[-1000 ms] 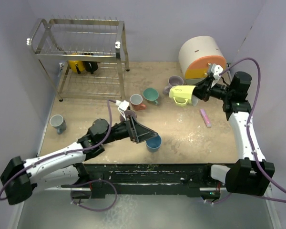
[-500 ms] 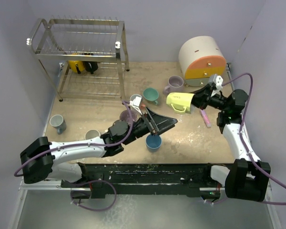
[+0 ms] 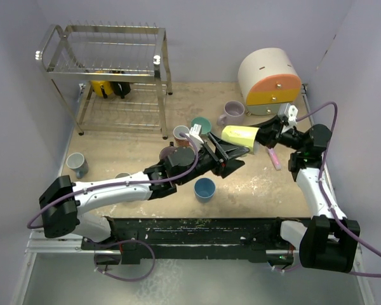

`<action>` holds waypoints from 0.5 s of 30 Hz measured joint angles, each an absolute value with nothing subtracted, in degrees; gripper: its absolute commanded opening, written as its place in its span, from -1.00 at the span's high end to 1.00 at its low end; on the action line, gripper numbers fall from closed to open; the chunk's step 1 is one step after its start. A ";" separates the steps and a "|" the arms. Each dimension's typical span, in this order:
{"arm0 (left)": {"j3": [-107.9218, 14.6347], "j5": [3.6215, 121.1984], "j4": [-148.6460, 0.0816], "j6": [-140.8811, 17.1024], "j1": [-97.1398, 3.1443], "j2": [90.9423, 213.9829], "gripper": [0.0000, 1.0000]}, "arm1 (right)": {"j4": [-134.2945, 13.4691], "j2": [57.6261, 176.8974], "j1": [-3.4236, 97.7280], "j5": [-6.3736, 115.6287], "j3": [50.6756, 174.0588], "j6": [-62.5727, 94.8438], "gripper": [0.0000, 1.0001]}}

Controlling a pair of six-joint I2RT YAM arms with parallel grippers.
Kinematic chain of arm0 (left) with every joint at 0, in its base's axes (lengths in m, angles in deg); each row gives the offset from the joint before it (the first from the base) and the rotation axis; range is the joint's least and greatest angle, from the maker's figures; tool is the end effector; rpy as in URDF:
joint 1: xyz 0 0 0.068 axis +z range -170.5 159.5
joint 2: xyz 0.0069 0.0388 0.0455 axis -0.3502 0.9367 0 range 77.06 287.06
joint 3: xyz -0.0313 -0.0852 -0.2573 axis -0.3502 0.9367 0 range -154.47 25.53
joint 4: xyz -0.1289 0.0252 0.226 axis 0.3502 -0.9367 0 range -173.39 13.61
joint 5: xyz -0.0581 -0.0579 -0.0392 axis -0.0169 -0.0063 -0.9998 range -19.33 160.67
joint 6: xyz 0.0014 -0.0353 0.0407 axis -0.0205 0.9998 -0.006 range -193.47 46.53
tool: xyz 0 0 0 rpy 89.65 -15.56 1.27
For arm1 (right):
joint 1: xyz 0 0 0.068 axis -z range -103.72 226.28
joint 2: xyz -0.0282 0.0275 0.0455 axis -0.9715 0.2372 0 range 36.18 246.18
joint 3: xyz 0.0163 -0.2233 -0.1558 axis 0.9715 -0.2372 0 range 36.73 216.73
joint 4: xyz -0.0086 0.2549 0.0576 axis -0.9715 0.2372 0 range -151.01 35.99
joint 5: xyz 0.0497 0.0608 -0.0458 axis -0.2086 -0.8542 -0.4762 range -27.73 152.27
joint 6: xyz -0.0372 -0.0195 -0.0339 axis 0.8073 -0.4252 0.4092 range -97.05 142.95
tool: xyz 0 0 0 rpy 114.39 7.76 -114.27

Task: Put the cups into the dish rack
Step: Pick up the cup at the center of the board.

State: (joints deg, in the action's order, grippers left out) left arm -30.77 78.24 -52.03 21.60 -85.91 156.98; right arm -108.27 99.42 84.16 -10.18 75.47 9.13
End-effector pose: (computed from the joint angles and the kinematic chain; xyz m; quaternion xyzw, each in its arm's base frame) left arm 0.1422 -0.2996 0.3317 -0.2248 0.6657 -0.6919 0.1661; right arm 0.2297 0.0025 0.3349 -0.3992 0.5313 0.3616 0.6539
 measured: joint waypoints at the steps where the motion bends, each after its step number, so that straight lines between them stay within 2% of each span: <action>1: -31.07 78.22 -52.33 22.21 -85.91 157.68 -0.37 | -108.54 99.40 84.16 -10.35 75.37 9.15 1.00; 7: -32.97 78.16 -53.32 25.07 -85.91 161.30 -0.15 | -109.78 99.38 84.16 -10.92 74.29 9.17 1.00; 15: -33.24 79.08 -53.45 27.59 -85.91 161.70 -0.05 | -111.57 98.66 84.16 -11.38 73.84 9.15 1.00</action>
